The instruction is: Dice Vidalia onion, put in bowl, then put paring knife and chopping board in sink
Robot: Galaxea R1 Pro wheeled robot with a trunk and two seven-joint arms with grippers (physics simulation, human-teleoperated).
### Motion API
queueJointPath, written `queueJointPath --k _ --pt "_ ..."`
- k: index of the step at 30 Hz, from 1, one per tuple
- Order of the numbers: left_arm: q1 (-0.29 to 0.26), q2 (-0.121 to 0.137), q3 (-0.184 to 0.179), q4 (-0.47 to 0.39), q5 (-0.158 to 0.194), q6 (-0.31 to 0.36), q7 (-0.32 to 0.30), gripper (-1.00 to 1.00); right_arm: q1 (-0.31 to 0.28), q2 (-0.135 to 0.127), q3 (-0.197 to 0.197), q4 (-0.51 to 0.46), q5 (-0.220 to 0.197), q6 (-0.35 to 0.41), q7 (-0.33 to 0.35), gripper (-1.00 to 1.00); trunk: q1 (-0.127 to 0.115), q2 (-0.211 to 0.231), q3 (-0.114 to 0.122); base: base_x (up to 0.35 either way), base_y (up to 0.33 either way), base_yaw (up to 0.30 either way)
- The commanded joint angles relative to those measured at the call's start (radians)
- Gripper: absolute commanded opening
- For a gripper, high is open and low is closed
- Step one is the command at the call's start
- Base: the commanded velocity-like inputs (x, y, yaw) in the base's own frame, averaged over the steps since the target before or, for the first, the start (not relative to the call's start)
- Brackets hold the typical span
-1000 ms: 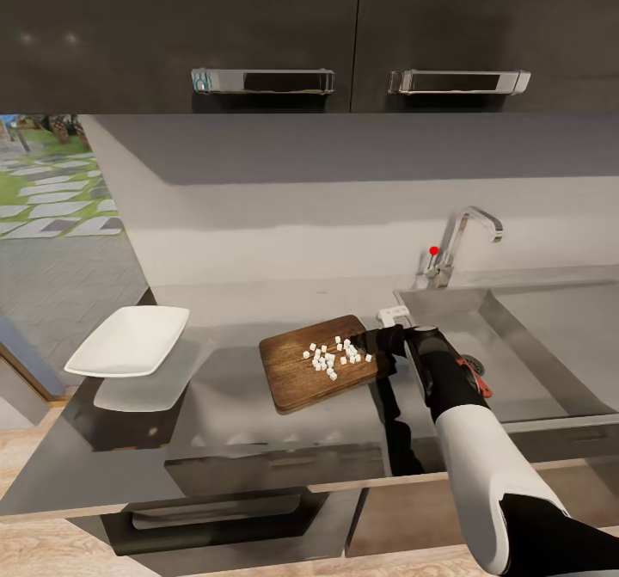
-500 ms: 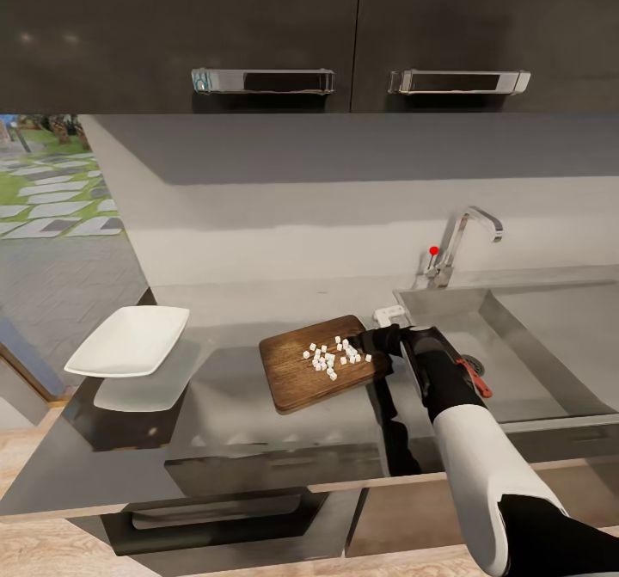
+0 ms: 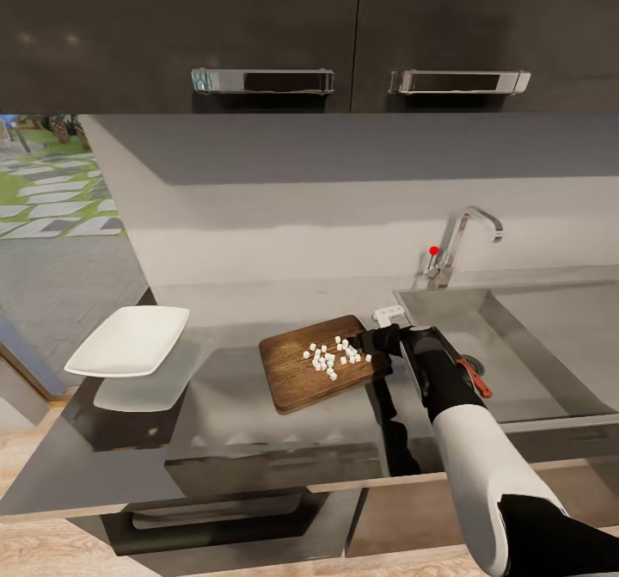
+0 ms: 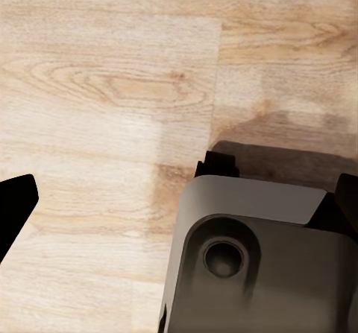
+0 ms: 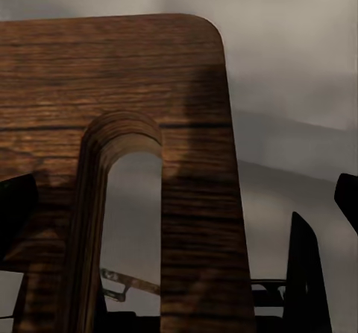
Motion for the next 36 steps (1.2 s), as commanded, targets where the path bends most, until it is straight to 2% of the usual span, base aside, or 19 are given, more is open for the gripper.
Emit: queueJointPath --k 1,17,36 --pt "-0.002 0.0 -0.008 0.004 0.008 -0.007 0.0 1.0 -0.001 0.001 -0.005 -0.001 0.011 0.003 0.009 1.0 0.0 -0.001 -0.001 0.0 0.0 0.0" --pt "-0.002 0.0 -0.008 0.005 0.009 -0.007 0.0 1.0 0.0 0.002 -0.005 -0.001 0.01 0.002 0.009 1.0 0.0 -0.001 -0.001 -0.064 0.0 0.0" --pt "-0.002 0.0 -0.008 0.005 0.01 -0.007 0.0 1.0 -0.001 0.0 -0.005 -0.001 0.01 0.001 0.009 1.0 0.0 -0.001 -0.001 -0.004 0.0 0.0"
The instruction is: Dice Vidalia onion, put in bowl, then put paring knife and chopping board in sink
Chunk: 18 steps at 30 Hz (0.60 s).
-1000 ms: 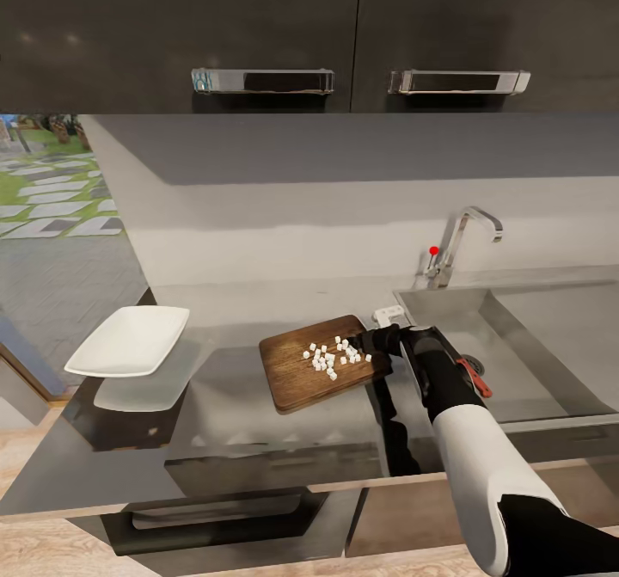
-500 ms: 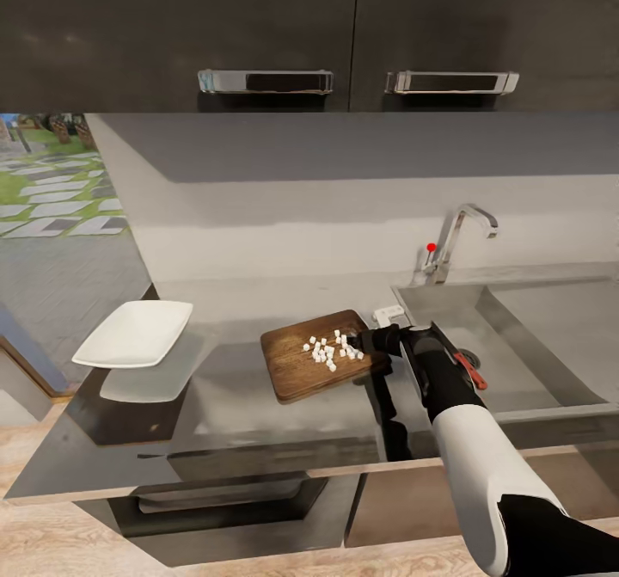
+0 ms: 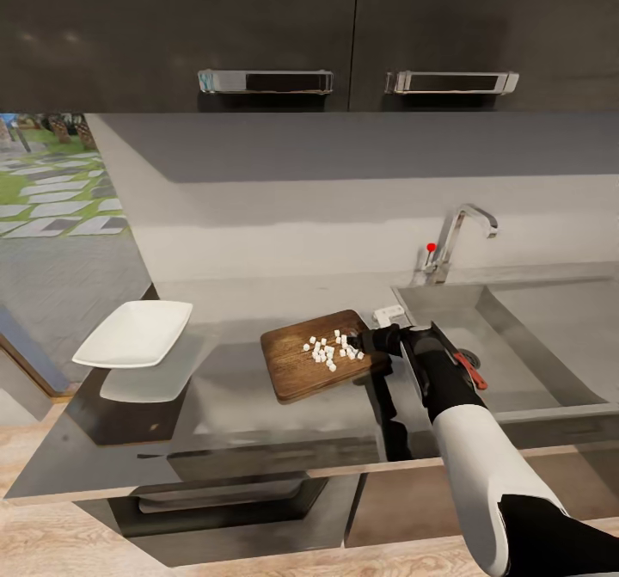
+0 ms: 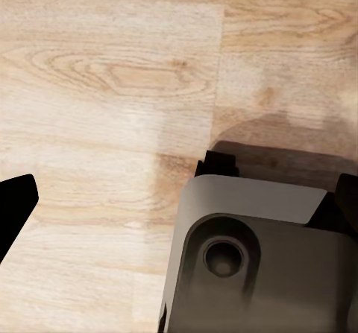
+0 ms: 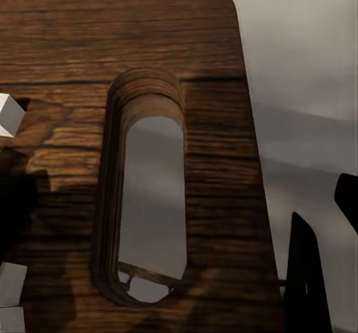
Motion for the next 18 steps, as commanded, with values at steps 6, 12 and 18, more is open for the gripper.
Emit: queueJointPath --k 6,12,18 --pt "-0.002 0.0 -0.008 0.004 0.008 -0.007 0.0 1.0 -0.001 -0.002 -0.007 -0.002 0.011 -0.001 0.011 1.0 0.0 -0.001 -0.001 0.0 -0.004 0.0" --pt "-0.002 0.0 -0.008 0.004 0.008 -0.007 0.0 1.0 -0.001 -0.006 -0.009 -0.018 0.011 -0.002 0.015 1.0 0.0 -0.001 -0.001 0.0 -0.099 0.0" --pt "-0.002 -0.001 -0.008 0.004 0.007 -0.007 0.0 1.0 -0.001 -0.008 -0.009 -0.041 0.011 -0.002 0.017 1.0 0.0 -0.001 -0.001 0.0 -0.012 0.0"
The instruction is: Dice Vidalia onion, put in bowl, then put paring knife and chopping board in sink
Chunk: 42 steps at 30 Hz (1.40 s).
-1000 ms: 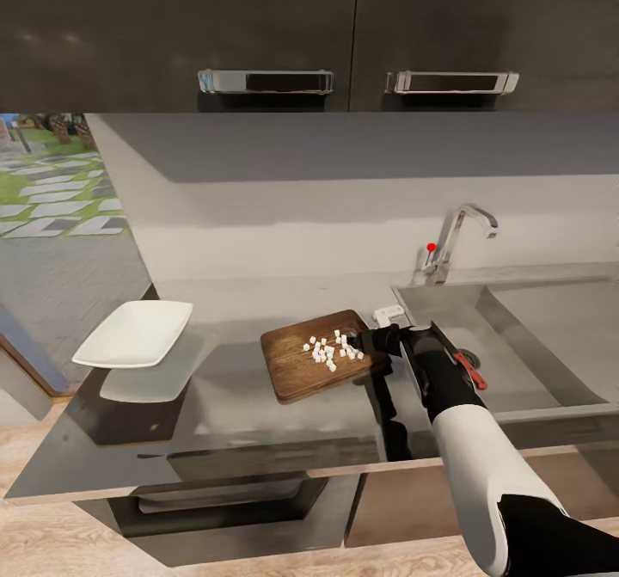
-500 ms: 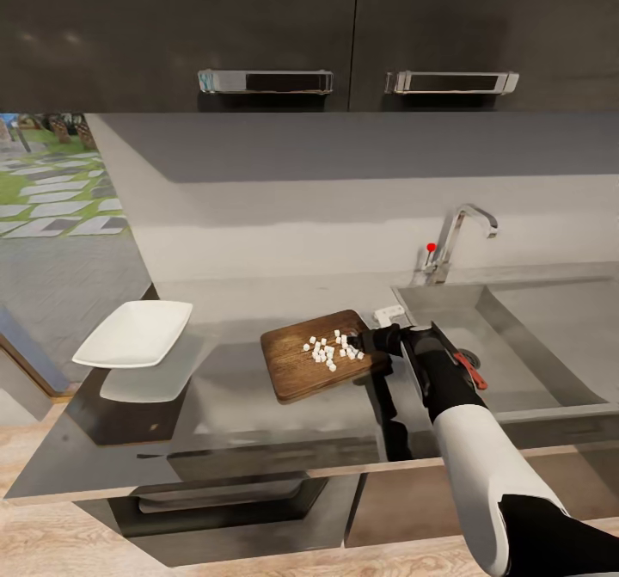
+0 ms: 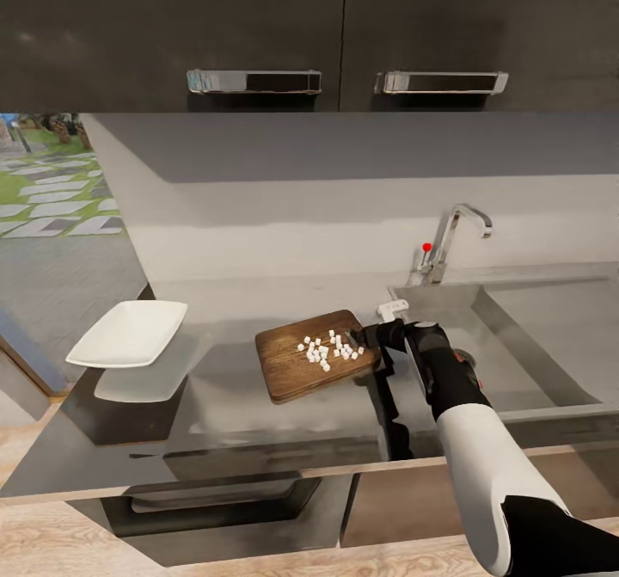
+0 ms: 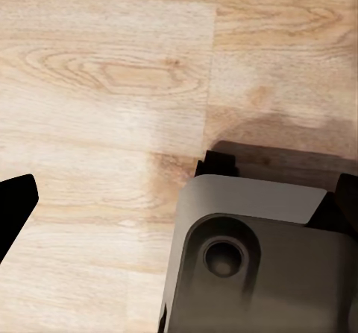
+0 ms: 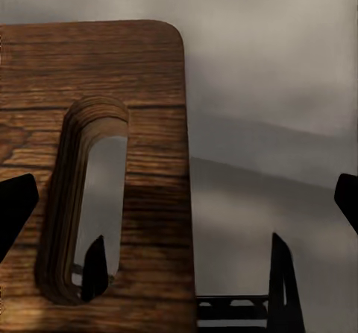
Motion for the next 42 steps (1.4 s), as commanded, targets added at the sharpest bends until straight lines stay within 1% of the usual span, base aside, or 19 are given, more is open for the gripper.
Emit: queueJointPath --k 1,9,35,42 --pt "-0.002 -0.001 -0.008 0.004 0.009 -0.007 0.0 1.0 -0.001 0.002 -0.005 -0.002 0.011 0.002 0.01 1.0 0.0 -0.001 -0.001 0.0 -0.002 0.0" --pt "-0.001 -0.001 -0.008 0.004 0.009 -0.007 0.0 1.0 -0.001 0.002 -0.004 -0.003 0.011 0.002 0.01 1.0 0.0 -0.001 -0.001 0.009 -0.05 0.0" --pt "-0.001 0.0 -0.008 0.004 0.008 -0.007 0.0 1.0 -0.001 -0.003 -0.008 -0.003 0.012 0.008 0.007 1.0 0.0 -0.001 -0.001 0.0 -0.001 0.0" --pt "-0.001 0.0 -0.008 0.004 0.008 -0.007 0.0 1.0 -0.001 -0.003 -0.009 -0.003 0.013 0.009 0.007 1.0 0.0 -0.001 -0.005 0.0 0.0 0.0"
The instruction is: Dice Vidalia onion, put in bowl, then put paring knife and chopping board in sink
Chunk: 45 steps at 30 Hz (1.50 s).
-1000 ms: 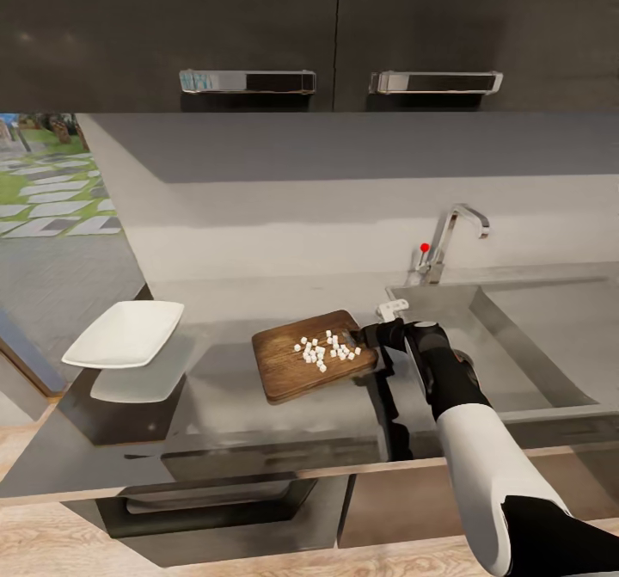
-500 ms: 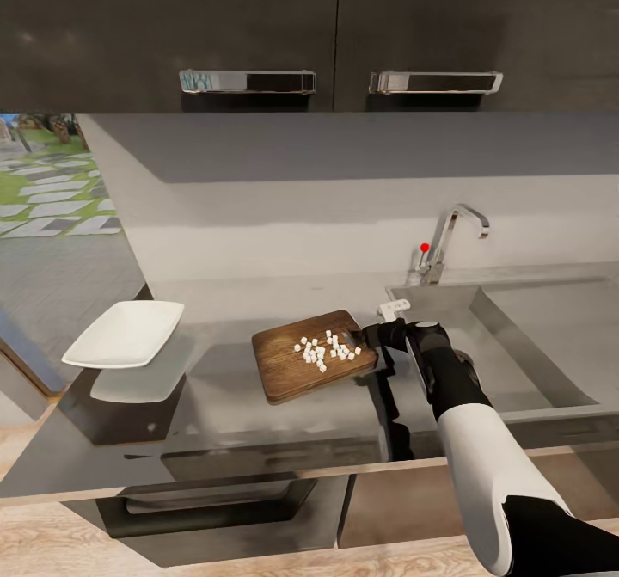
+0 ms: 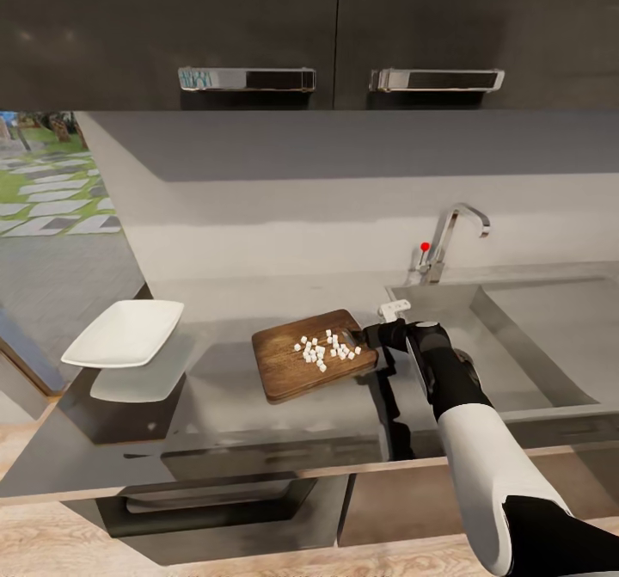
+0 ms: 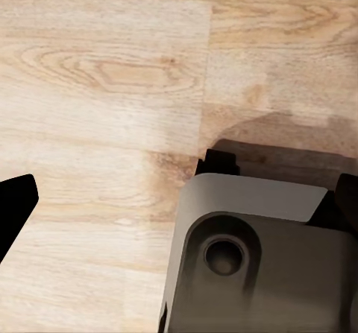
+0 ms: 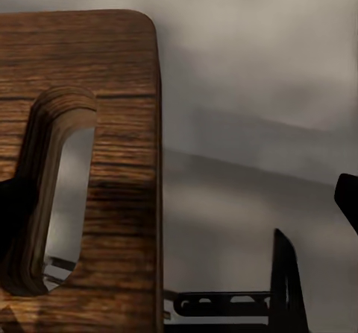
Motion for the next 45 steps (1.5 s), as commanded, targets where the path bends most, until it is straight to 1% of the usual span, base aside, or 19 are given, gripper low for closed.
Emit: queueJointPath --k 1,5,10,15,18,26,45 --pt "-0.002 0.0 -0.008 0.004 0.008 -0.006 0.0 1.0 -0.001 0.001 -0.005 -0.001 0.011 0.002 0.009 1.0 0.0 -0.001 -0.002 0.0 0.0 0.0" --pt "-0.002 0.0 -0.008 0.004 0.008 -0.006 0.0 1.0 -0.001 0.001 -0.006 -0.001 0.011 0.002 0.009 1.0 0.0 -0.001 -0.008 0.0 0.0 0.0" --pt "-0.002 0.0 -0.008 0.004 0.008 -0.006 0.0 1.0 -0.001 -0.01 -0.007 -0.001 0.01 0.002 0.009 1.0 0.0 -0.001 -0.015 0.0 0.0 0.0" --pt "-0.002 0.0 -0.008 0.004 0.008 -0.007 0.0 1.0 -0.001 -0.012 -0.007 -0.001 0.01 0.002 0.009 1.0 0.0 -0.001 -0.023 0.0 0.0 0.0" --pt "-0.002 0.005 -0.008 0.004 0.008 -0.007 0.0 1.0 -0.001 -0.013 -0.006 -0.001 0.01 0.002 0.009 1.0 0.0 -0.001 -0.026 0.02 0.0 0.0" --pt "-0.002 0.01 -0.008 0.004 0.008 -0.007 0.0 1.0 -0.001 -0.012 -0.004 -0.001 0.01 0.001 0.007 1.0 0.0 -0.001 -0.027 0.117 0.0 0.0" --pt "-0.002 0.01 -0.008 0.004 0.008 -0.007 0.0 1.0 -0.001 -0.012 0.001 -0.001 0.01 0.002 0.005 1.0 0.0 -0.001 -0.027 0.005 0.0 0.0"
